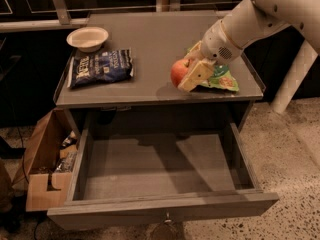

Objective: Place apple into top drawer

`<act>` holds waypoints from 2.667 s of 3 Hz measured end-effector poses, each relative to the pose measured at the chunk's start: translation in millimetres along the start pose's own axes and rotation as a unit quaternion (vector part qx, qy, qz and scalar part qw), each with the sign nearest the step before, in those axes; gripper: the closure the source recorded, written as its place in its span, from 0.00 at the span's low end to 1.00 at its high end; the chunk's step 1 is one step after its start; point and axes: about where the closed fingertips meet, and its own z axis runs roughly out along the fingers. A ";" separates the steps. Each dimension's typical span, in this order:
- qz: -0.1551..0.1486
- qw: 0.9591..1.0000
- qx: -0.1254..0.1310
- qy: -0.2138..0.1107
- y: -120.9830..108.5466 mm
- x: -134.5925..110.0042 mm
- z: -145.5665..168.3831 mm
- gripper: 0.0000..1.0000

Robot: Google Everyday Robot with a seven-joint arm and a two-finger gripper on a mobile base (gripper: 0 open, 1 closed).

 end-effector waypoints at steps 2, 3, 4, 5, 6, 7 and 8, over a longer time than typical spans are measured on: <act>0.019 0.999 0.025 0.004 29.1 4.0 -17.1 1.00; 0.055 0.998 0.038 0.001 63.2 20.4 -22.6 1.00; 0.079 0.997 0.024 -0.007 87.8 33.6 -13.3 1.00; 0.081 0.996 0.022 -0.006 89.7 35.6 -12.1 1.00; 0.095 0.995 0.018 -0.008 92.6 43.3 1.3 1.00; 0.147 0.989 0.016 -0.020 113.9 69.6 36.3 1.00; 0.147 0.989 0.016 -0.021 113.9 69.6 36.5 1.00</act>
Offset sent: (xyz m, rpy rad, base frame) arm -0.0834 -0.0292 -0.0026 -0.0095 0.0051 -0.1572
